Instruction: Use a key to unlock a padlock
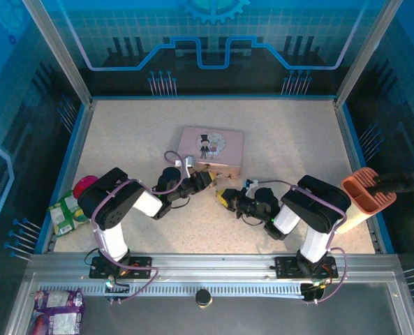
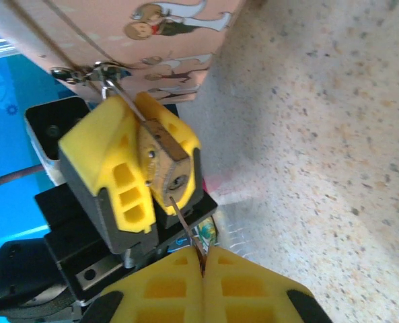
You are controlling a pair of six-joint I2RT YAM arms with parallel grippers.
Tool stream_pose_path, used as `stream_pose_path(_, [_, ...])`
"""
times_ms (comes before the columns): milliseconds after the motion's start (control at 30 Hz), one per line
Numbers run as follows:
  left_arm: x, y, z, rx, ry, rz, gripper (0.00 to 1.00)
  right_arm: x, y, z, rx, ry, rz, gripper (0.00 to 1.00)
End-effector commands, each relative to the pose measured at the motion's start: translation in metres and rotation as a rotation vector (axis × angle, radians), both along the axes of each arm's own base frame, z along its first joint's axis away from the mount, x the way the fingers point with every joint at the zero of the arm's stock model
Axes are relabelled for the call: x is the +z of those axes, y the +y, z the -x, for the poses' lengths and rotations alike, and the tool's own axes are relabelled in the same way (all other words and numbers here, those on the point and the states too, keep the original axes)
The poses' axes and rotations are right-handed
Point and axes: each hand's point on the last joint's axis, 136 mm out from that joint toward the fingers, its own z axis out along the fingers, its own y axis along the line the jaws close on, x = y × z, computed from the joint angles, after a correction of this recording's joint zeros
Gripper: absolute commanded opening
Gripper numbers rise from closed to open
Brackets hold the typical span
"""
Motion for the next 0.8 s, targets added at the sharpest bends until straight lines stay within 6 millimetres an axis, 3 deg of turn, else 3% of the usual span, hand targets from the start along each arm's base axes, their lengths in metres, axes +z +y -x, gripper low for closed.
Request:
stream_pose_path(0, [0.036, -0.010, 0.004, -0.063, -0.068, 0.128, 0.00, 0.011, -0.001, -0.006, -0.004, -0.049, -0.011, 0.00])
stream_pose_path(233, [0.047, -0.009, 0.008, -0.067, -0.057, 0.184, 0.00, 0.013, 0.001, -0.007, 0.000, -0.057, -0.013, 0.00])
stream_pose_path(767, [0.050, -0.009, 0.009, -0.066, -0.037, 0.226, 0.00, 0.015, 0.005, -0.008, 0.015, -0.072, -0.013, 0.00])
